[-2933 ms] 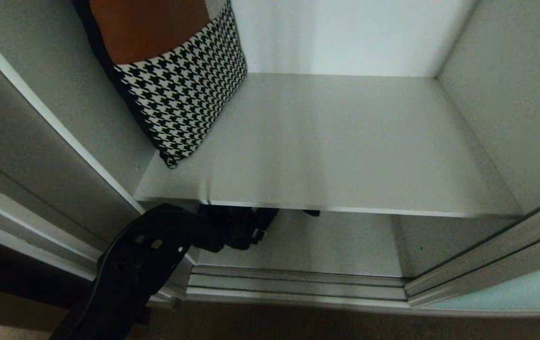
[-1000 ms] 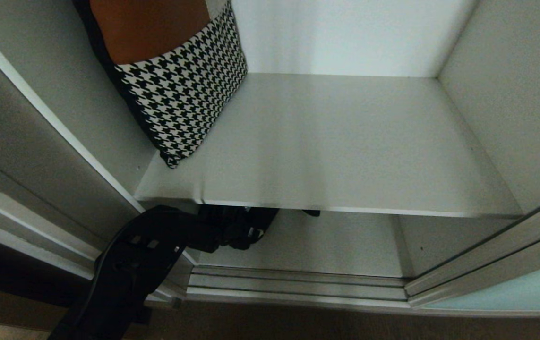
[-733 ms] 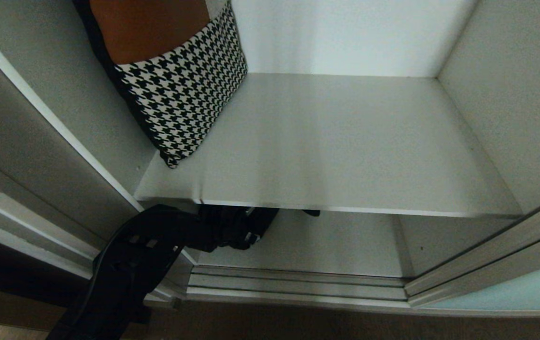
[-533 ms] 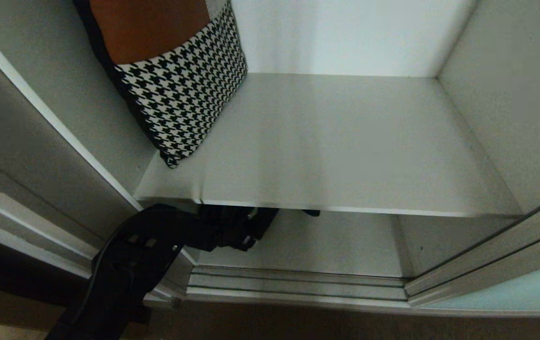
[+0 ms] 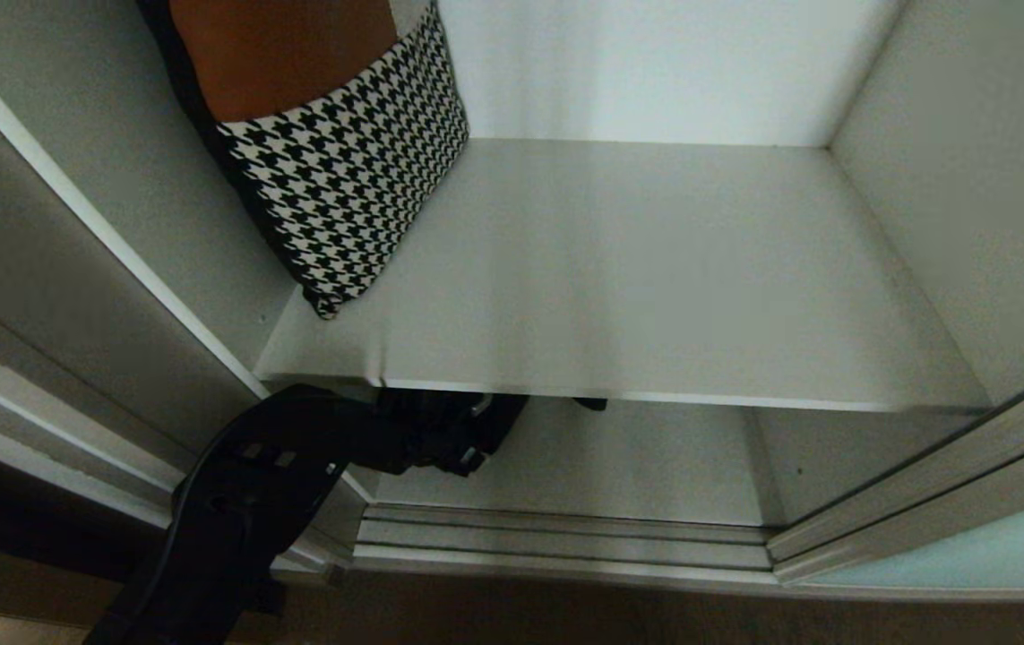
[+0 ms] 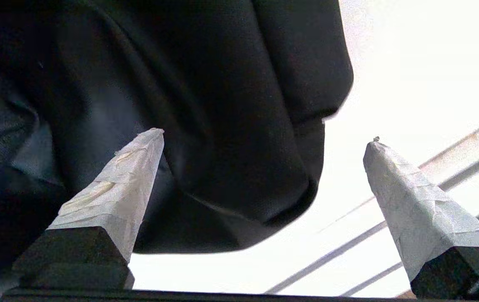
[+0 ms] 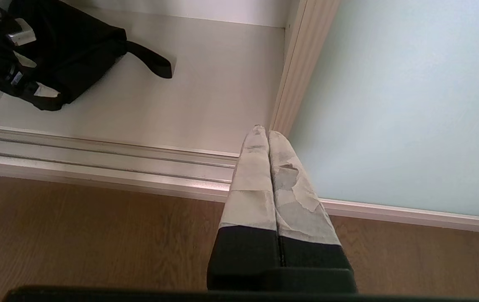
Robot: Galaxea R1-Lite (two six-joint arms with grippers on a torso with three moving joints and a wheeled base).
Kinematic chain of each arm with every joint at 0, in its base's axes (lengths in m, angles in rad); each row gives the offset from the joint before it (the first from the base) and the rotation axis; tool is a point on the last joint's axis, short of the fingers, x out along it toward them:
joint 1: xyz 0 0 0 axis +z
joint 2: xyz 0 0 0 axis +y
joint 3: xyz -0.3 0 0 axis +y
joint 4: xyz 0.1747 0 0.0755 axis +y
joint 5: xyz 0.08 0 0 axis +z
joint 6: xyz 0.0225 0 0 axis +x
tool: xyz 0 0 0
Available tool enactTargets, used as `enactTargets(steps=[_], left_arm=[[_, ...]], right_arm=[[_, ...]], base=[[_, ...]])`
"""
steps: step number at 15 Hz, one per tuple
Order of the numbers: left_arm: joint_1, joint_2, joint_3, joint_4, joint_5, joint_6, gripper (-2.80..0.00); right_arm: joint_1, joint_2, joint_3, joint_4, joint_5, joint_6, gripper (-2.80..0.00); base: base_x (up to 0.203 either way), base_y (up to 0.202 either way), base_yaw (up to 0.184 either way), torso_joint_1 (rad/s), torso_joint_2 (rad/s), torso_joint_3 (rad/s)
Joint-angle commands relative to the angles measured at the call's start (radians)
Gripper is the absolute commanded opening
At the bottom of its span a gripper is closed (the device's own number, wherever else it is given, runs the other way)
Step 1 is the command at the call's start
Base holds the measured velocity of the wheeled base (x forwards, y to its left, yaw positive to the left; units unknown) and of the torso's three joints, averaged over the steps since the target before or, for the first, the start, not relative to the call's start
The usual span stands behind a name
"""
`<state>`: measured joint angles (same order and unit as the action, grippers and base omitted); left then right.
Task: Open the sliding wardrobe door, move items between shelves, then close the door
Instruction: Place the bag on the higher shelf
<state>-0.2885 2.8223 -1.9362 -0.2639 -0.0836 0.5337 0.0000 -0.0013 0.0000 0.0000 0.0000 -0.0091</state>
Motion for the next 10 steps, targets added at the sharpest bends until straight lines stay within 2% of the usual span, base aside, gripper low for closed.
enactTargets(steps=[1,9,10], left_arm=[[0.000,-0.004,0.002,0.018,-0.002,0.003,0.00],[0.000,-0.004,0.005,0.003,-0.004,-0.023,0.00],[0.000,-0.006,0.005,0.024,-0.003,-0.027,-2.80]], right_arm=[[0.000,0.000,0.002,0.000,0.000,-0.002,-2.80],[0.000,0.000,0.000,0.000,0.000,-0.001,-2.80],[0.000,0.000,0.001,0.000,0.000,0.000,-2.80]], base=[[0.000,0.000,0.000,0.000,0.00,0.000],[0.000,0.000,0.000,0.000,0.00,0.000],[0.000,0.000,0.000,0.000,0.00,0.000]])
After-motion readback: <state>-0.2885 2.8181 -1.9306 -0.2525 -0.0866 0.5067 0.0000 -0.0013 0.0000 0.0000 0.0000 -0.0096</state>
